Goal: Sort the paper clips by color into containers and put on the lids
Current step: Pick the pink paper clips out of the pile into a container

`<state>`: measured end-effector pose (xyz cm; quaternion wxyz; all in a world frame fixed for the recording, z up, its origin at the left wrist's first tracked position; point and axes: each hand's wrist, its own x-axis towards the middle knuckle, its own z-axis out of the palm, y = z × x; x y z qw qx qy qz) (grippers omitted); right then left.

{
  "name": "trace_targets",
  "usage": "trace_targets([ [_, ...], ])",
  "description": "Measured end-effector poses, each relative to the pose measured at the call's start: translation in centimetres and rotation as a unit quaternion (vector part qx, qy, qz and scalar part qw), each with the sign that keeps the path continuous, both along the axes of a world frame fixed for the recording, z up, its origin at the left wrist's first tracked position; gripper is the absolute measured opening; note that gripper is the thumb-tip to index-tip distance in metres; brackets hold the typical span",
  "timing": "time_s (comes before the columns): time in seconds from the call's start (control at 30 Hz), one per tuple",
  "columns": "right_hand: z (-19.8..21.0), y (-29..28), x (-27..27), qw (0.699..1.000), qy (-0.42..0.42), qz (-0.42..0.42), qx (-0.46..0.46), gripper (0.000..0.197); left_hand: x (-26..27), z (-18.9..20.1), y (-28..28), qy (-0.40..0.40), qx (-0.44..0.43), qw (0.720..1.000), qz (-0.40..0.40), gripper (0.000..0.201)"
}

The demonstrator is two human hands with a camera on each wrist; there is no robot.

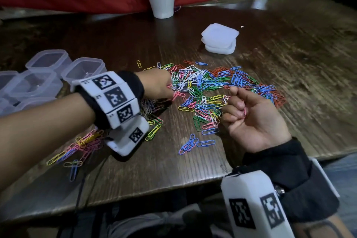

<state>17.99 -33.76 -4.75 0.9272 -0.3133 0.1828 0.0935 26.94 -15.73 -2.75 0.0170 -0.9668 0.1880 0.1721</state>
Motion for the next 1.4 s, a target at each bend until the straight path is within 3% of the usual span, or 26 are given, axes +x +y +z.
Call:
trace_targets([
  [0.1,0.1,0.1,0.1,1.0,0.01,0.001,-0.018,0.011,-0.1,0.7,0.8,-0.02,-0.037,0.999,0.013,0.027],
  [0.23,0.0,0.5,0.2,1.0,0.024,0.007,-0.018,0.026,-0.2,0.9,0.1,-0.027,-0.098,0.994,0.028,0.019],
  [0.4,0.2,0.6,0.2,1.0,0.019,0.006,-0.014,0.025,0.0,-0.1,-0.3,-0.077,-0.098,0.992,0.025,0.021],
  [0.53,0.4,0.4,0.1,1.0,0.012,0.002,-0.015,0.026,0.2,0.8,-0.2,-0.069,-0.102,0.992,-0.005,0.018],
  [0.67,0.3,0.4,0.1,1.0,0.011,0.002,-0.015,0.024,0.2,1.3,-0.1,-0.06,-0.027,0.995,-0.074,0.022],
  [0.8,0.1,0.7,0.1,1.0,0.012,0.004,-0.018,0.025,0.4,1.2,-0.5,-0.062,-0.001,0.993,-0.103,0.013],
  [1.07,-0.1,0.4,0.1,1.0,0.009,0.014,-0.024,0.027,1.3,1.7,0.3,-0.015,-0.099,0.988,-0.122,0.018],
  [1.23,-0.1,0.8,0.2,1.0,0.012,0.013,-0.021,0.029,1.2,1.7,0.2,-0.013,-0.05,0.989,-0.141,0.031],
  [1.4,-0.1,1.1,0.1,1.0,0.013,0.012,-0.025,0.028,1.5,0.9,-0.2,-0.008,-0.044,0.99,-0.137,0.02],
])
